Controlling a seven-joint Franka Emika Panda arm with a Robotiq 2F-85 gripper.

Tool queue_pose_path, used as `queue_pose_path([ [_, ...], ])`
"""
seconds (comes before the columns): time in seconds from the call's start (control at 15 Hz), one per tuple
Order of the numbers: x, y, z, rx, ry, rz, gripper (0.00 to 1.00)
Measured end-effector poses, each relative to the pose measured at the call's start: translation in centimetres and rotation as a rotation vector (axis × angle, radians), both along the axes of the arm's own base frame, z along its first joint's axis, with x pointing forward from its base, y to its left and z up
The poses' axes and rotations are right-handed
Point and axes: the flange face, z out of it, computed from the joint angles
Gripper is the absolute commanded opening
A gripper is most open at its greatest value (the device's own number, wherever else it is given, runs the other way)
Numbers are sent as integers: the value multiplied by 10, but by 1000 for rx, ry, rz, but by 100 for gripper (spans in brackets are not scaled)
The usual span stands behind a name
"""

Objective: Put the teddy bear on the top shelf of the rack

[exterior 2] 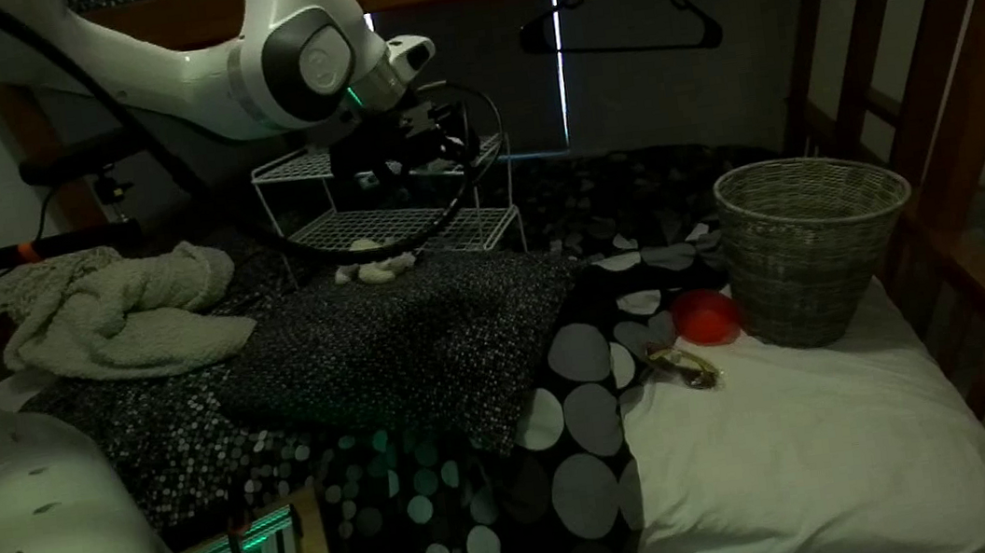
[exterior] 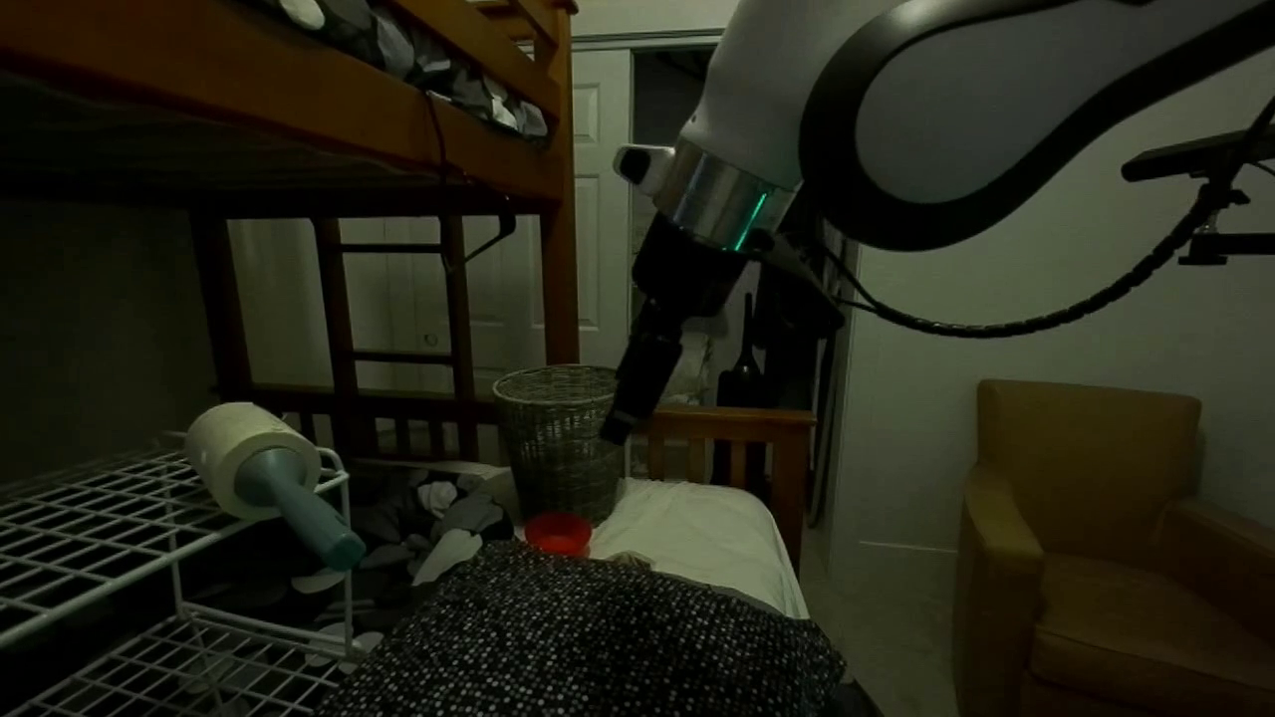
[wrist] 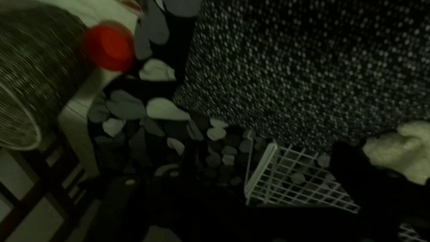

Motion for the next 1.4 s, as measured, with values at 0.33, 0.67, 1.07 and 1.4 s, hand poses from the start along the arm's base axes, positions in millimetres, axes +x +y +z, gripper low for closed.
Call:
queue_pose_path([
  [0.33,-21,91,-1,143,-37,243,100],
  [0.67,-33,111,50,197,-141,500,100],
  [1.07,-49,142,61,246,-158,822,100],
  [1.4,-35,170,12,127,-53,979,100],
])
